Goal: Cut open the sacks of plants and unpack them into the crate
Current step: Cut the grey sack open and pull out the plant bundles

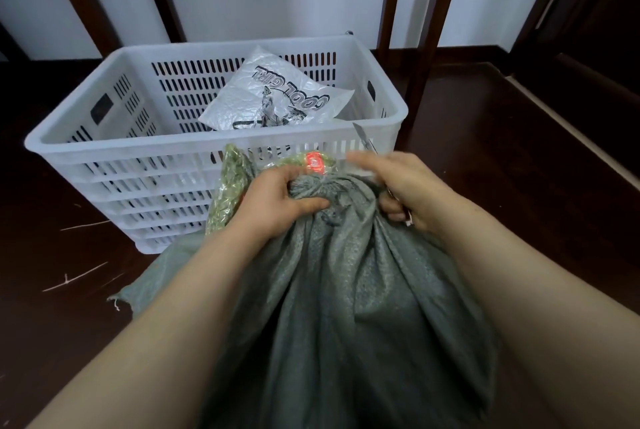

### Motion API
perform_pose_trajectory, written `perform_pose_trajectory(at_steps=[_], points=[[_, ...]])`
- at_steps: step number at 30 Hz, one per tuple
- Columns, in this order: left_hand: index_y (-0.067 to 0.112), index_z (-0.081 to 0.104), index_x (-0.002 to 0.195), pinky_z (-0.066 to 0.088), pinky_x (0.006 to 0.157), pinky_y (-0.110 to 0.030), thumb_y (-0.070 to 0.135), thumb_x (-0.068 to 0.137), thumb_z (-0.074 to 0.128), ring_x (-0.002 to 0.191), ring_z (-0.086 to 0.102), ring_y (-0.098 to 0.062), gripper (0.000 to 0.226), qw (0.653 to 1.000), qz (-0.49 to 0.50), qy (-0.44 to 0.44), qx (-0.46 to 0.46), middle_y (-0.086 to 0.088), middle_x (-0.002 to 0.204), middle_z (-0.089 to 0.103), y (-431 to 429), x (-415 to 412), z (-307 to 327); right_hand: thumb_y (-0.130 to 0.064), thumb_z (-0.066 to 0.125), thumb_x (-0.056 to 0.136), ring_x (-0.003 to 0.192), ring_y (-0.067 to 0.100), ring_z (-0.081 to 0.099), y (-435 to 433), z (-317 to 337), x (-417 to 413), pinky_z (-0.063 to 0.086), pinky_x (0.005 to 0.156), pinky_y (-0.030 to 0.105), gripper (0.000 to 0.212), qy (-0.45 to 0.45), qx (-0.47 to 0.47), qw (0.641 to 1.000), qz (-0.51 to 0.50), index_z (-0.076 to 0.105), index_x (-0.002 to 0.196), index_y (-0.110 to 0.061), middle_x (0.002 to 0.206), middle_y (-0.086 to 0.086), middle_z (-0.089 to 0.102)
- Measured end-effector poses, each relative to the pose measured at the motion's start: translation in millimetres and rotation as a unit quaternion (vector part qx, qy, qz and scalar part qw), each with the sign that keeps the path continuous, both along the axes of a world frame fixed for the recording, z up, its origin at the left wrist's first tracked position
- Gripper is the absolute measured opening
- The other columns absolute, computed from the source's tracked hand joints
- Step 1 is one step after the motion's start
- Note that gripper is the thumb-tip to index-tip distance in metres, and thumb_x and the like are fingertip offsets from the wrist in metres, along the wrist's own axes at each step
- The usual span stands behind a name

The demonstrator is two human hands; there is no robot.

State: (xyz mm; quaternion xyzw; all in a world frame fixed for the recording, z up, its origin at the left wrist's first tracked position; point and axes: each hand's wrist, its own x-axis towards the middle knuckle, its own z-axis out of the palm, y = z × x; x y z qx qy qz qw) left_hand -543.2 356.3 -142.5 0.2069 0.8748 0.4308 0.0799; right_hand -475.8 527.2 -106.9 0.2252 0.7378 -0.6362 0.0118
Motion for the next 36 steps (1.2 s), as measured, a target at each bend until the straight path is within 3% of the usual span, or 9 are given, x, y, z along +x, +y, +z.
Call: perform_pose_trajectory(at_steps=[3,5,7,11,14,17,24,30,36], points=[[0.014,0.062,0.119,0.044,0.1,-0.03,0.028,0.065,0.086,0.109,0.061,-0.02,0.061,1.0,0.019,0.017,-0.009,-0.003,0.116,0.067,1,-2,-3,-0.047,0.036,0.098,0.037,0.008,0.04,-5,12,-1,0.024,0.033,0.016,0.034,0.031,0.129,0.991,-0.017,0.053,0.085,-0.021,0.081,0.004,0.058],[0.013,0.058,0.127,0.038,0.099,-0.023,0.029,0.065,0.085,0.117,0.056,-0.019,0.069,0.999,0.025,0.03,-0.02,-0.004,0.125,0.062,4,-3,-5,-0.039,0.031,0.102,0.027,0.005,0.032,-12,12,3,0.019,0.03,0.014,0.039,0.038,0.056,0.998,0.012,0.054,0.082,-0.015,0.065,0.006,0.053],[0.014,0.063,0.12,0.041,0.09,-0.023,0.029,0.066,0.085,0.109,0.06,-0.02,0.059,0.998,0.026,0.04,-0.028,-0.004,0.114,0.067,6,-3,-6,-0.034,0.032,0.104,0.025,0.005,0.025,-23,10,9,0.017,0.032,0.009,0.037,0.012,-0.06,0.997,0.051,0.054,0.086,-0.009,0.055,0.006,0.047],[0.016,0.072,0.094,0.049,0.076,-0.031,0.022,0.069,0.082,0.086,0.065,-0.022,0.028,0.998,0.043,0.048,-0.026,-0.005,0.087,0.071,8,-3,-9,-0.031,0.034,0.104,0.029,0.008,0.031,-33,2,11,0.018,0.03,0.01,0.034,0.006,-0.084,0.993,0.084,0.052,0.086,-0.009,0.066,0.01,0.062],[0.014,0.069,0.084,0.047,0.074,-0.033,0.022,0.072,0.078,0.083,0.063,-0.024,0.017,0.996,0.056,0.067,-0.035,-0.009,0.084,0.07,9,-2,-10,-0.031,0.033,0.104,0.029,0.008,0.034,-42,10,11,0.021,0.031,0.011,0.034,0.043,-0.013,0.995,0.091,0.051,0.08,-0.013,0.08,0.01,0.068],[0.021,0.059,0.071,0.044,0.071,-0.032,0.02,0.071,0.075,0.08,0.06,-0.023,0.015,0.995,0.066,0.062,-0.041,-0.007,0.078,0.066,9,-2,-9,-0.03,0.033,0.104,0.031,0.009,0.038,-51,13,5,0.023,0.03,0.012,0.035,0.092,0.005,0.992,0.091,0.05,0.077,-0.014,0.075,0.007,0.066],[0.015,0.068,0.099,0.046,0.08,-0.021,0.015,0.058,0.089,0.082,0.061,-0.013,0.046,0.997,0.063,-0.026,0.028,-0.001,0.089,0.067,11,-5,-7,-0.025,0.033,0.103,0.056,0.017,0.059,-13,-39,4,0.042,0.045,0.022,0.035,0.059,0.159,0.98,0.099,0.049,0.074,-0.017,0.068,0.002,0.062],[0.004,0.065,0.112,0.043,0.087,-0.018,0.011,0.054,0.09,0.1,0.062,-0.014,0.064,0.99,0.083,-0.074,0.085,-0.003,0.108,0.067,8,-11,-8,-0.033,0.037,0.101,0.07,0.015,0.056,-5,-43,10,0.047,0.074,0.036,0.031,0.066,0.354,0.919,0.159,0.056,0.078,-0.023,0.063,-0.009,0.052],[0.005,0.068,0.104,0.052,0.089,-0.029,0.009,0.051,0.091,0.089,0.066,-0.017,0.057,0.985,0.098,-0.1,0.105,-0.003,0.097,0.071,9,-9,-7,-0.042,0.027,0.101,0.087,0.024,0.058,-12,-41,12,0.048,0.079,0.04,0.035,0.032,0.45,0.877,0.166,0.054,0.086,-0.025,0.084,-0.001,0.062]])
